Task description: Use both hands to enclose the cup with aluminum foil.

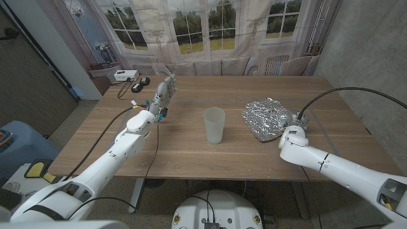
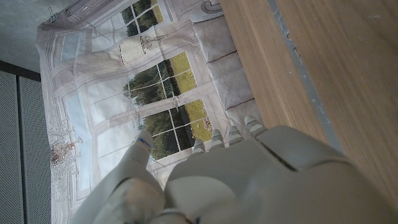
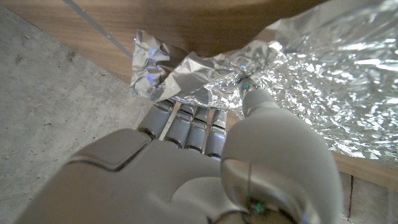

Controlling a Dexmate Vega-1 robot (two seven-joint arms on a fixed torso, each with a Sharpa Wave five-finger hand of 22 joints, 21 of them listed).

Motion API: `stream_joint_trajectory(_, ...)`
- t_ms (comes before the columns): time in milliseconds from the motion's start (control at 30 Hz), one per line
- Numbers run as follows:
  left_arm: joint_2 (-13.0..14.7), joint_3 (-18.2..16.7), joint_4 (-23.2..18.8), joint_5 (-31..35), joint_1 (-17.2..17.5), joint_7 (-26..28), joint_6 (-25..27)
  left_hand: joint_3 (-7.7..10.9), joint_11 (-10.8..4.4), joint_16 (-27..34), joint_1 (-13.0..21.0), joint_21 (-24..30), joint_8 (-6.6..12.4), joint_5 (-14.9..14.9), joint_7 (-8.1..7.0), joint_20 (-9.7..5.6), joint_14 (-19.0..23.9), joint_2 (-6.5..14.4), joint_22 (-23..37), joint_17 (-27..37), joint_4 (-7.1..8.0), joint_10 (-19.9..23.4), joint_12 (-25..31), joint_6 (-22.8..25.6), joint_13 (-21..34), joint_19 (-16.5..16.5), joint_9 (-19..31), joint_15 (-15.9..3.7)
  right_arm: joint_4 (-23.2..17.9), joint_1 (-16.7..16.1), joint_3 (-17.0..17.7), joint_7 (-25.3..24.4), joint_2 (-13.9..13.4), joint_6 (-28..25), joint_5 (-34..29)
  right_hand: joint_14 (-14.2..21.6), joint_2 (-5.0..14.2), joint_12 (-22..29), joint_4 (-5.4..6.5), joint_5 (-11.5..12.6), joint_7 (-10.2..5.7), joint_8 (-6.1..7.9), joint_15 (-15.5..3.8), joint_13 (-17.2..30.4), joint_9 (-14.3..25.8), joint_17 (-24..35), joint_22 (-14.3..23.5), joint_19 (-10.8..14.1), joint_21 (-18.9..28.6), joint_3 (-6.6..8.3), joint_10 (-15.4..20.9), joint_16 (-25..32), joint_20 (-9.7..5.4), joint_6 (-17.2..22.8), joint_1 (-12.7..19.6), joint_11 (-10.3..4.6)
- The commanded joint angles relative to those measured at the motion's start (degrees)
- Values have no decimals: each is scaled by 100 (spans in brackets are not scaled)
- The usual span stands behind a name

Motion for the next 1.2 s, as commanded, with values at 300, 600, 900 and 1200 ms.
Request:
stream_joint_trajectory(300, 13, 54, 37, 8, -84, -86, 112, -20, 21, -7, -61, -22, -11, 47, 30, -36, -228, 6, 27, 8, 35, -400, -27, -137, 11, -30, -4, -50, 1, -1069, 974, -1943, 329, 1371, -487, 614, 657, 669, 182, -488, -49, 583, -779, 315, 84, 366, 66, -71, 217, 139, 1000, 157, -67, 1805, 251, -145)
stream_joint_trajectory(600, 8, 70, 53, 2, -117, -151, 105, -23, 21, -10, -62, -33, -17, 48, 28, -34, -254, 13, 27, 7, 40, -419, -40, -164, 6, -52, -3, -54, -474, -1621, 1744, -2202, 489, 1749, -122, 641, 681, 703, 174, -595, -21, 620, -773, 355, 88, 401, 72, -91, 258, 182, 1038, 114, -71, 1875, 293, -143)
stream_joint_trajectory(900, 9, 78, 35, -8, -116, -226, 57, -26, 21, -6, -61, -35, -14, 48, 30, -33, -257, 17, 27, 6, 42, -416, -43, -169, 3, -53, -3, -43, -1038, -2369, 2660, -2547, 626, 2462, 421, 635, 708, 728, 183, -675, -14, 638, -768, 387, 93, 451, 77, -118, 290, 211, 1065, 88, -83, 1897, 319, -110)
stream_joint_trajectory(1200, 33, 93, -67, -12, -66, -258, 58, -29, 20, 2, -58, -38, -8, 48, 23, -35, -246, 18, 27, 5, 42, -412, -45, -165, 0, -57, -3, -42, -1422, -2824, 3171, -2607, 629, 2905, 694, 638, 714, 756, 192, -752, 42, 647, -769, 424, 98, 498, 82, -137, 332, 241, 1092, 54, -91, 1901, 344, -106)
